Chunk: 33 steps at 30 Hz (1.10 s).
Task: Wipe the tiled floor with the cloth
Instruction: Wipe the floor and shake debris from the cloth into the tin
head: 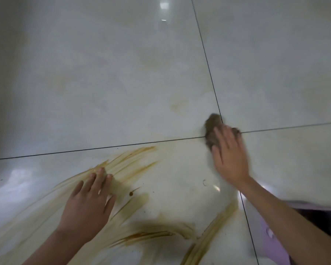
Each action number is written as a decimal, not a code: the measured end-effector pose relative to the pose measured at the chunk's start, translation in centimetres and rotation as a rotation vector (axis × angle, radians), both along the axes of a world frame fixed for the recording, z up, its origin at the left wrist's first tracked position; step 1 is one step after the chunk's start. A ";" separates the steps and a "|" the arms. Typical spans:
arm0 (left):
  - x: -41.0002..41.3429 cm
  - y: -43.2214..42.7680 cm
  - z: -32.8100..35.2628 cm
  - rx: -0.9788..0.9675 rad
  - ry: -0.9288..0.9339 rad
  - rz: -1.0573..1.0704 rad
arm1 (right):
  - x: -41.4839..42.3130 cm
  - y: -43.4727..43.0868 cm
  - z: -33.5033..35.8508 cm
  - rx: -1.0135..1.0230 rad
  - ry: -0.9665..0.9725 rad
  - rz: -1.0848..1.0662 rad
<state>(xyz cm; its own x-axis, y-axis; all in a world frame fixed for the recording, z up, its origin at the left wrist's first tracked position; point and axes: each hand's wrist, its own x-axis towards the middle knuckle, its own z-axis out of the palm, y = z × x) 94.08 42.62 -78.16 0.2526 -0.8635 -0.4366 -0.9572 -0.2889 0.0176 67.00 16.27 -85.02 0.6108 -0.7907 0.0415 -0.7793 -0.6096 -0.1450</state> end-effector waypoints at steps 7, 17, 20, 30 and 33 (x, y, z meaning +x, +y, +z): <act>0.1 -1.0 -1.1 -0.152 -0.022 0.022 | 4.3 14.3 -1.6 0.002 -0.051 -0.031; 0.3 0.2 -1.9 -0.230 -0.086 0.005 | 3.9 2.6 -0.2 -0.032 -0.097 -0.265; -0.1 -0.3 -1.8 -0.213 -0.089 0.048 | 5.1 7.6 -1.3 -0.069 -0.117 -0.236; -0.4 -0.5 -1.2 -0.255 -0.103 0.067 | 5.7 2.7 -0.2 -0.068 -0.161 -0.248; -0.7 -0.6 -1.6 -0.284 -0.110 0.084 | 5.7 7.9 -1.1 -0.075 -0.182 -0.207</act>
<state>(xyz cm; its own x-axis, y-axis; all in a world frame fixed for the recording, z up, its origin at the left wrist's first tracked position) 93.39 42.01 -79.74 0.3605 -0.9210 -0.1473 -0.9308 -0.3654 0.0066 72.71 24.20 -86.11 0.4142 -0.8883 0.1984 -0.8534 -0.4548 -0.2546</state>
